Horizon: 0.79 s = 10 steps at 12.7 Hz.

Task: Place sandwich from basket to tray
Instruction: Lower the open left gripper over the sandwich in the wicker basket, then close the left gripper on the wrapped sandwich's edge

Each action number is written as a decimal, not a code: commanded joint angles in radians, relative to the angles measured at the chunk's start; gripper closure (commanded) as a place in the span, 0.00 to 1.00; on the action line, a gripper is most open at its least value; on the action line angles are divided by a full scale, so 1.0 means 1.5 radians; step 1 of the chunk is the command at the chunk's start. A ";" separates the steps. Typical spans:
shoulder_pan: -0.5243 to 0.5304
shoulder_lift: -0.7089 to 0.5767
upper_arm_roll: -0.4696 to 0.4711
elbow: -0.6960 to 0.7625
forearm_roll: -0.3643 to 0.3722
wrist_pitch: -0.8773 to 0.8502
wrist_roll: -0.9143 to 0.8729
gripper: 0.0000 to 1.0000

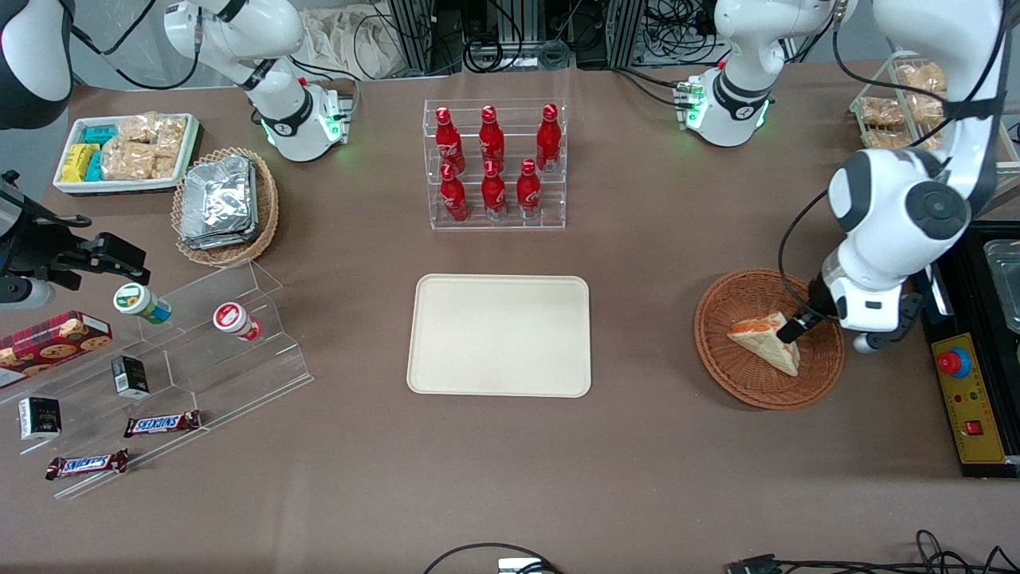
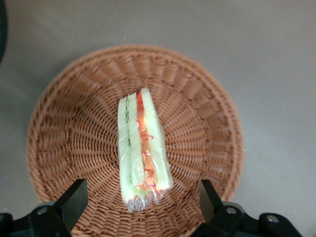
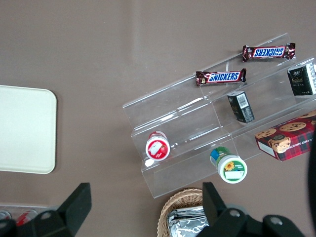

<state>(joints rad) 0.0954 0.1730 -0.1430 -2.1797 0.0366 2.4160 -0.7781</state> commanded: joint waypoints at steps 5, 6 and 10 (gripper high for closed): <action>0.005 0.083 -0.004 0.035 -0.004 0.015 -0.054 0.00; 0.005 0.099 -0.004 0.048 -0.004 0.015 -0.074 0.00; 0.004 0.114 -0.004 0.058 -0.003 0.009 -0.092 0.01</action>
<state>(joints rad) 0.0963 0.3239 -0.1420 -2.1204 0.0358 2.4378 -0.8979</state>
